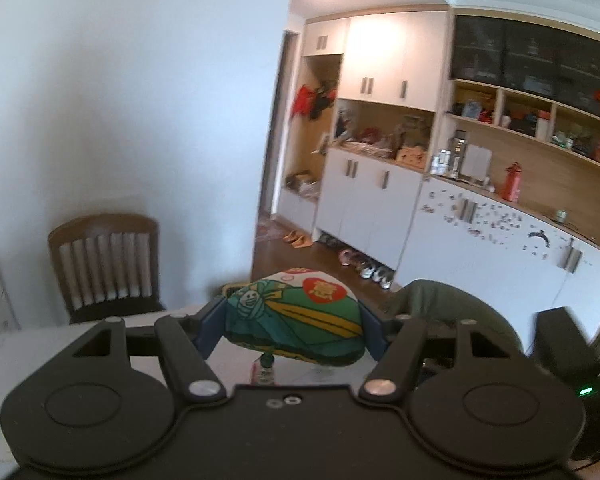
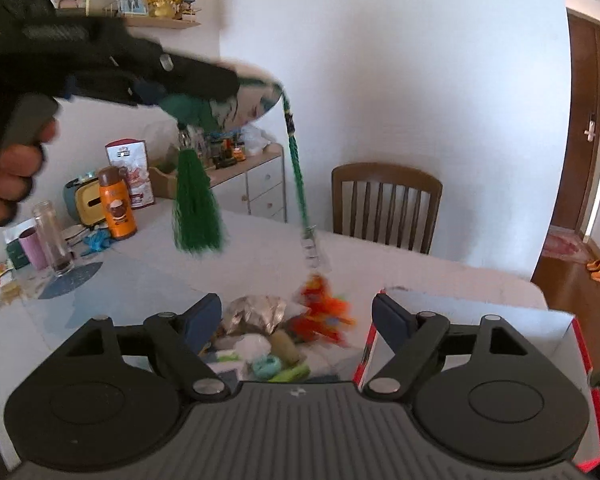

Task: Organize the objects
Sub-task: 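Lift the pouch with the left tool while the right tool grasps its red horse keychain, then carry the pouch and keychain with both tools over the red shoebox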

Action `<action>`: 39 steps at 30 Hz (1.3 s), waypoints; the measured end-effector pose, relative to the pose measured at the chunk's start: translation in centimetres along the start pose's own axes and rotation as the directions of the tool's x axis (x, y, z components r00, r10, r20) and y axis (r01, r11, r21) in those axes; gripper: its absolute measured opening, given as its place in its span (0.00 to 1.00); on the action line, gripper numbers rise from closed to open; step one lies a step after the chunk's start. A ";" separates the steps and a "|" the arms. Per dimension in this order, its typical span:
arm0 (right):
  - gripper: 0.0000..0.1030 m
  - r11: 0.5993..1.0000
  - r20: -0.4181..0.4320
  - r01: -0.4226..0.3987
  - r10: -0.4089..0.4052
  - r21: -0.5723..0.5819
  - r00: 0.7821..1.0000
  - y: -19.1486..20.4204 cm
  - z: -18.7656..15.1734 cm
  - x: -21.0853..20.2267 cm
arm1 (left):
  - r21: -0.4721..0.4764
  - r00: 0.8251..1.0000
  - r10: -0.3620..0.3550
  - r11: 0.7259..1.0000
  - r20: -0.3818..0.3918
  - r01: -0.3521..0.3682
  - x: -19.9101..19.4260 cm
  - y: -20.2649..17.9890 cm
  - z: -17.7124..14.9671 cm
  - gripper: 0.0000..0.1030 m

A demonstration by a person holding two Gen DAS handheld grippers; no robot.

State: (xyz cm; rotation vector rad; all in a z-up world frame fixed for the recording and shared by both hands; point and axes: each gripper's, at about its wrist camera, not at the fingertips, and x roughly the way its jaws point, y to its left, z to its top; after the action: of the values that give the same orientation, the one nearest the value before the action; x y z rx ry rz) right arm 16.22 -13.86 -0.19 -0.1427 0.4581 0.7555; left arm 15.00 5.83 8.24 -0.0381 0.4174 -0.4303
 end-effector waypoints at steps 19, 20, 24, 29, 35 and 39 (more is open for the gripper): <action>0.38 0.997 0.009 0.070 -0.070 0.022 0.998 -3.7 0.4 1.1 | 0.026 0.993 -0.107 0.994 0.043 0.106 1.7 -3.3 2.4 0.66; 0.38 0.997 0.008 0.069 -0.069 0.032 0.998 -4.2 0.3 0.7 | 0.027 0.993 -0.109 0.994 0.045 0.108 1.8 -3.4 2.4 0.66; 0.38 0.995 0.037 0.095 -0.096 0.015 0.995 -5.4 0.0 -1.4 | 0.024 0.991 -0.123 0.992 0.053 0.122 2.4 -3.9 2.2 0.66; 0.38 0.992 0.051 0.125 -0.123 -0.022 0.991 -6.7 0.4 -4.0 | 0.022 0.990 -0.135 0.991 0.041 0.135 3.5 -4.5 2.1 0.66; 0.38 0.992 0.076 0.128 -0.127 -0.017 0.989 -8.8 1.1 -6.8 | -0.006 0.987 -0.159 0.987 0.032 0.159 5.7 -4.8 1.7 0.66; 0.38 0.991 0.074 0.132 -0.130 -0.018 0.989 -10.3 1.2 -7.4 | -0.033 0.986 -0.165 0.986 0.025 0.166 7.6 -4.6 0.9 0.66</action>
State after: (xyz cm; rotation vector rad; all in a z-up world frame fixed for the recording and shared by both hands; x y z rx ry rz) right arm 19.02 -25.60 3.81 -0.1647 0.3675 0.6347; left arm 19.79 -1.56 6.70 -0.1121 0.4014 -0.5861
